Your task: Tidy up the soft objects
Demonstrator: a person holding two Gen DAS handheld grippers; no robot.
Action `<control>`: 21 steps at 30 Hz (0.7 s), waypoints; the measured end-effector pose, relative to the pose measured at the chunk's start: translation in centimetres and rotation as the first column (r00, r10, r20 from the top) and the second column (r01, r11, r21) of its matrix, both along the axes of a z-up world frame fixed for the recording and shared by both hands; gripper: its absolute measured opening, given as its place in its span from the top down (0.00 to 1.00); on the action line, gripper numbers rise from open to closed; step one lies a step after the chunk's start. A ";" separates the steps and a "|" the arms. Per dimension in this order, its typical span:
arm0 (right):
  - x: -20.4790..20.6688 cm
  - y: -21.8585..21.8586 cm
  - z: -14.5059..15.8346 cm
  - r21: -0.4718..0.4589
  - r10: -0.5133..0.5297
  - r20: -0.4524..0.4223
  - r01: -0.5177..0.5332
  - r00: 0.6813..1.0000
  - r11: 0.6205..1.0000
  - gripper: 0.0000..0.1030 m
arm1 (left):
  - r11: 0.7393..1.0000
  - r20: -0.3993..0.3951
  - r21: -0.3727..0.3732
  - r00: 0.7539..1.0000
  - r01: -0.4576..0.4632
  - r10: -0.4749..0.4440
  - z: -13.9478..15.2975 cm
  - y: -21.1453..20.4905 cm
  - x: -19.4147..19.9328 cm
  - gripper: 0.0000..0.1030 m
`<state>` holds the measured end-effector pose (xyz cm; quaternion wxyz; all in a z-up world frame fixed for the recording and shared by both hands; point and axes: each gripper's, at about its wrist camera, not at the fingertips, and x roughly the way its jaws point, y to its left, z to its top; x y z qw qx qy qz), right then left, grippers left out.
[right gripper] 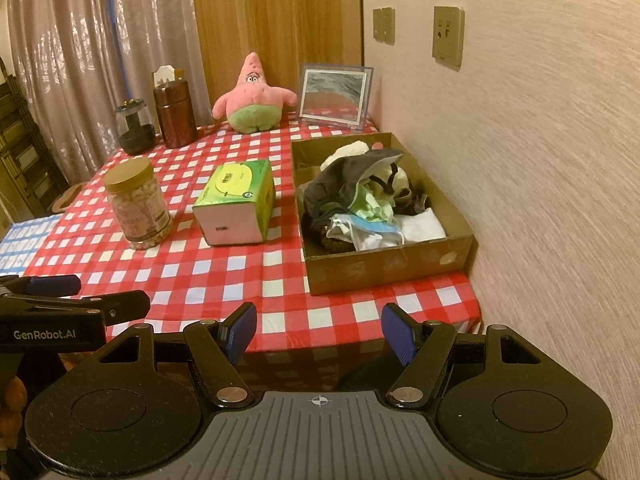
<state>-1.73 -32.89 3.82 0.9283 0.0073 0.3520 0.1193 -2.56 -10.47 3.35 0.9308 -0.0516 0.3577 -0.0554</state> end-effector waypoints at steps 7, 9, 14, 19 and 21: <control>0.0 0.0 0.0 0.000 -0.001 0.001 0.001 1.000 1.000 0.33 | 1.000 0.000 0.000 1.000 0.000 0.000 0.0 -0.1 0.0 0.02; 0.0 -0.1 0.1 0.001 -0.002 0.001 0.002 1.000 1.000 0.33 | 1.000 0.000 0.000 1.000 -0.001 0.001 0.0 0.0 0.0 0.02; 0.1 -0.2 0.1 0.001 -0.003 0.001 0.003 1.000 1.000 0.33 | 1.000 0.001 -0.001 1.000 0.000 0.000 0.0 0.0 0.0 0.02; 0.1 -0.2 0.1 0.001 -0.003 0.001 0.003 1.000 1.000 0.33 | 1.000 0.001 0.001 1.000 0.005 -0.005 0.1 0.0 0.0 0.02; 0.1 -0.2 0.1 0.001 -0.002 0.002 0.002 1.000 1.000 0.33 | 1.000 0.001 0.001 1.000 0.005 -0.005 0.1 -0.1 0.0 0.02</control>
